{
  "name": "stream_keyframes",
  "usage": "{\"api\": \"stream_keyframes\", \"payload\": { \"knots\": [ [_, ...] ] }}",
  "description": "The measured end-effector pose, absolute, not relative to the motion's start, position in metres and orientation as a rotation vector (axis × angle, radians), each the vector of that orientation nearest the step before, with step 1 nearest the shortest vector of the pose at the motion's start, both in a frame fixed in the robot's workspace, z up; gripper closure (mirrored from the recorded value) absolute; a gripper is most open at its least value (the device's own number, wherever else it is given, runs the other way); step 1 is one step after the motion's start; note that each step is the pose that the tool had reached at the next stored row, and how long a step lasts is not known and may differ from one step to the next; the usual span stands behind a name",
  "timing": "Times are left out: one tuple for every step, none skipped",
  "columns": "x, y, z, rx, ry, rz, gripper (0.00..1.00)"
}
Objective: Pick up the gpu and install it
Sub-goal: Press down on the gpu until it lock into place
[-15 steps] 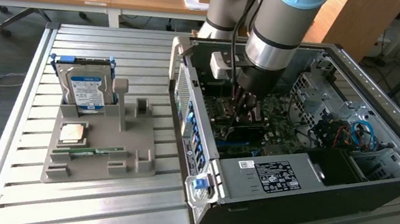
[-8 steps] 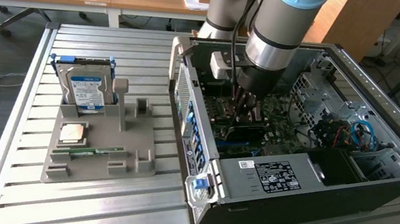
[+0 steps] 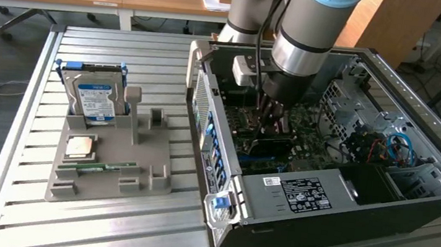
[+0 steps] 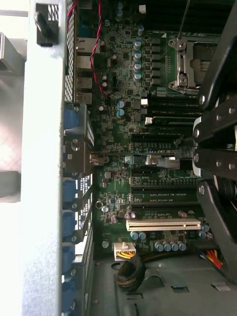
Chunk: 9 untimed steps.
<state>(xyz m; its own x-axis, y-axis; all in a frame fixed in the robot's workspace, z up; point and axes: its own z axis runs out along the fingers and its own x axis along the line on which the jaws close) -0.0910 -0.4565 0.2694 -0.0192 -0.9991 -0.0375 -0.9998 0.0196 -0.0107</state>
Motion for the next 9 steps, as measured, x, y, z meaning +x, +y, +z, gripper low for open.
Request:
{"api": "stream_keyframes", "payload": {
  "knots": [
    [-0.091, -0.4569, 0.2687, -2.176, 2.218, 0.029, 0.89],
    [-0.0911, -0.4571, 0.268, -2.176, 2.219, 0.029, 0.89],
    [-0.0911, -0.4571, 0.2678, -2.176, 2.219, 0.029, 0.89],
    [-0.0911, -0.4571, 0.2677, -2.176, 2.219, 0.029, 0.89],
    [-0.091, -0.4571, 0.2673, -2.176, 2.219, 0.029, 0.89],
    [-0.091, -0.4571, 0.2669, -2.176, 2.218, 0.029, 0.89],
    [-0.091, -0.4571, 0.2668, -2.176, 2.218, 0.029, 0.89],
    [-0.091, -0.4571, 0.2668, -2.175, 2.218, 0.029, 0.89],
    [-0.091, -0.4571, 0.2667, -2.175, 2.218, 0.03, 0.89]
  ]
}}
